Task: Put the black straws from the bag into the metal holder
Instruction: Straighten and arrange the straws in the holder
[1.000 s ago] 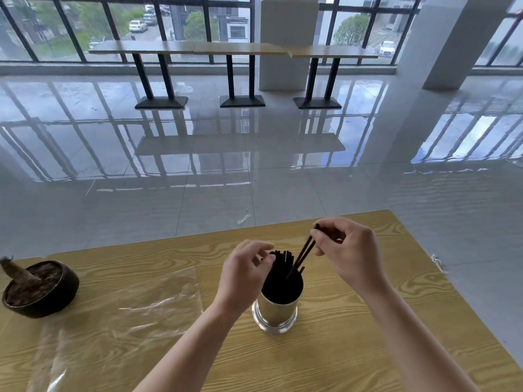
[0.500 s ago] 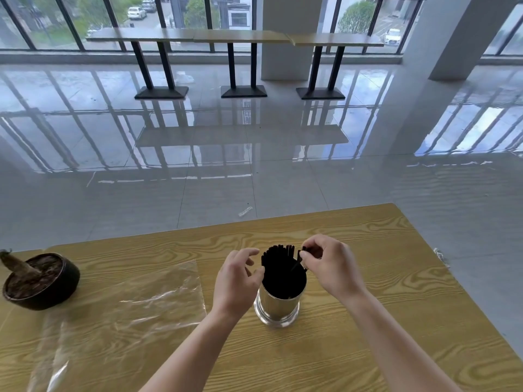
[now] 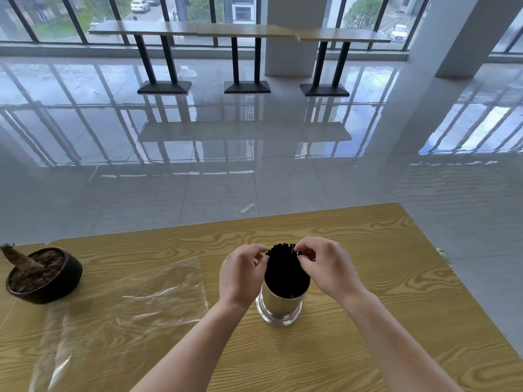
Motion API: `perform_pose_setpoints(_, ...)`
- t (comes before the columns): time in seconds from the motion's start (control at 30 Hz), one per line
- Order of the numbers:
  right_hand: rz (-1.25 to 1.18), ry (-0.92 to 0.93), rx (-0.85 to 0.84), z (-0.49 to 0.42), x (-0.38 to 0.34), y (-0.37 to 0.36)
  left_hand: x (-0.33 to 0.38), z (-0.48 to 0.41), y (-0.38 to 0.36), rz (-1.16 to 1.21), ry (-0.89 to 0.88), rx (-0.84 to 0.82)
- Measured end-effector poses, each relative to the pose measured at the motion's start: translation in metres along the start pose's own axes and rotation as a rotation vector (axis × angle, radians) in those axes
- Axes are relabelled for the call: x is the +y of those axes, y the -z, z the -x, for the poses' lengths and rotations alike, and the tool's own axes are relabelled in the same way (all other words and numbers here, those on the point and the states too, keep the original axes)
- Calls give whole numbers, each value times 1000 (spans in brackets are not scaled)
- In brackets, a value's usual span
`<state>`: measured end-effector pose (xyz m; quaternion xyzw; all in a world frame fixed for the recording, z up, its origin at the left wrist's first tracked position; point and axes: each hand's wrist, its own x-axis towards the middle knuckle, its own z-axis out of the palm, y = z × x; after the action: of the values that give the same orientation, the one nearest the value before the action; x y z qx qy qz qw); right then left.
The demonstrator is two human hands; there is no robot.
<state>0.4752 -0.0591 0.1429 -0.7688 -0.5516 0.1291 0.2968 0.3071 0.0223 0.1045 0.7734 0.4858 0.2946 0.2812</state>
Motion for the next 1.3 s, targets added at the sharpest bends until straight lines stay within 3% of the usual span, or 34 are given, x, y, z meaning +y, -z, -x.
perform_pose_setpoints(0.43, -4, 115, 56, 9, 1, -17, 1, -1, -6, 118, 126, -22)
perform_pose_setpoints(0.97, -45, 166, 109, 18, 4, -15, 11, -20, -4, 51, 91, -116)
perform_pose_setpoints(1.3, -34, 158, 199, 15, 2, -10, 12, -25, 5, 90, -38, 25)
